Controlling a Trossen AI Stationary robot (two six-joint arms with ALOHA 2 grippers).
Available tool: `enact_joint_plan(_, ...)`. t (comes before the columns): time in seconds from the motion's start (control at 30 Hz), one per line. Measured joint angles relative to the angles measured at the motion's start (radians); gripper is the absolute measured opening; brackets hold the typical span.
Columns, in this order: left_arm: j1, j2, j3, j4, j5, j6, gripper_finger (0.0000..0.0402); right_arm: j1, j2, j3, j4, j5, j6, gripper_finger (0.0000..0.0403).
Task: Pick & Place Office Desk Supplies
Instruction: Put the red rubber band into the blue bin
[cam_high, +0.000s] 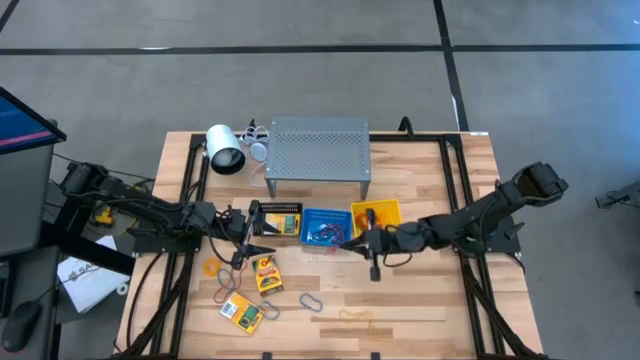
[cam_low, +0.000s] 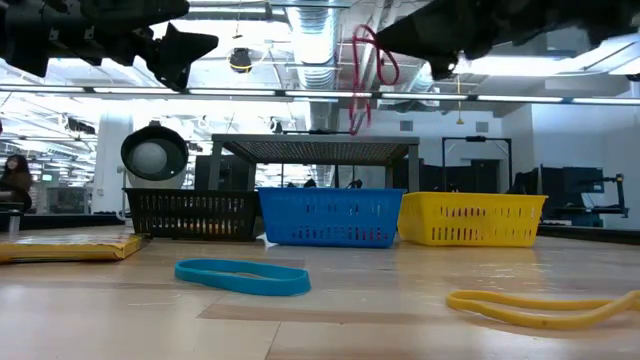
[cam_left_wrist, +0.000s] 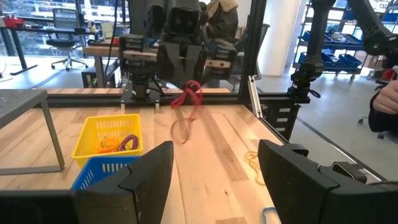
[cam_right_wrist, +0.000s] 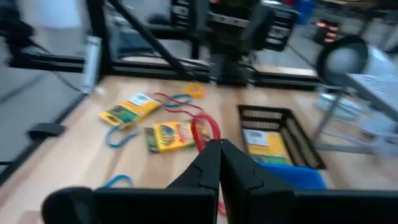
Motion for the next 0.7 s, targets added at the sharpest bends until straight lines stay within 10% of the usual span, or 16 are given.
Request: enact_joint_plan(0.7, 0.000, 0.000, 0.000, -0.003, 0.000, 0.000, 0.0232, -0.175, 0.001, -0.267, 0.506, -0.246, 0.002, 0.0000)
